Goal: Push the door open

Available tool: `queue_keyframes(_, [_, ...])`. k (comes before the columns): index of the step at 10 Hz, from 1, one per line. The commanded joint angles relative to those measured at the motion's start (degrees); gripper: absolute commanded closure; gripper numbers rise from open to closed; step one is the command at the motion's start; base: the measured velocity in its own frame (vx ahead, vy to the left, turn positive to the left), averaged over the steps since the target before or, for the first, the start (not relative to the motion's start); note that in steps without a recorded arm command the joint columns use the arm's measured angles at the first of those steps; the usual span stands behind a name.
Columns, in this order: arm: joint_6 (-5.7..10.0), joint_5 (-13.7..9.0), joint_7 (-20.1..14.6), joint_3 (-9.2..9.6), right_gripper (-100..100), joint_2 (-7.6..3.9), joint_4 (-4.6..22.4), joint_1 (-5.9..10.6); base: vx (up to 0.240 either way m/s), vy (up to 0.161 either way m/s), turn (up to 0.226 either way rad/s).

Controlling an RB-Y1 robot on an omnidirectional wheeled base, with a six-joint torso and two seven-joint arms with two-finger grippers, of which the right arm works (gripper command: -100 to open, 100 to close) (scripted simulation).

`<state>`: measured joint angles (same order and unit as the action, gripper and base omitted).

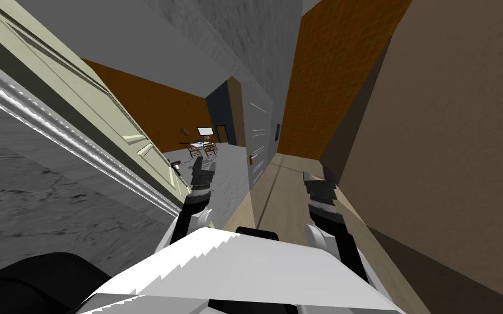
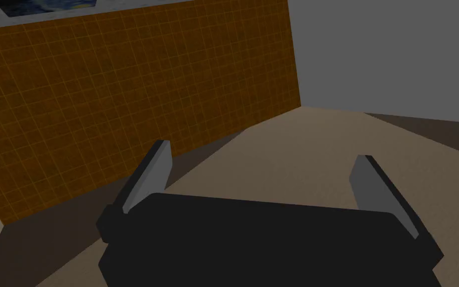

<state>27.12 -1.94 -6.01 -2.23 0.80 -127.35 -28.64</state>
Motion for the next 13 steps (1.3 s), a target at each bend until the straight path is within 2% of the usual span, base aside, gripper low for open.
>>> queue_keyframes(1, [-0.32,0.0,0.0,0.70,-100,-0.63,1.5,0.90,0.219,-0.020,0.115])
queue_keyframes(6, [-1.43,0.2,0.1,3.18,-100,-2.35,6.9,4.10,0.143,-0.078,0.135])
queue_keyframes(12, [-2.51,0.3,0.3,5.59,-100,-3.56,12.1,7.19,0.099,-0.070,0.108])
queue_keyframes(13, [-2.91,0.4,0.3,6.48,-100,-3.93,14.0,8.34,0.129,-0.102,0.172])
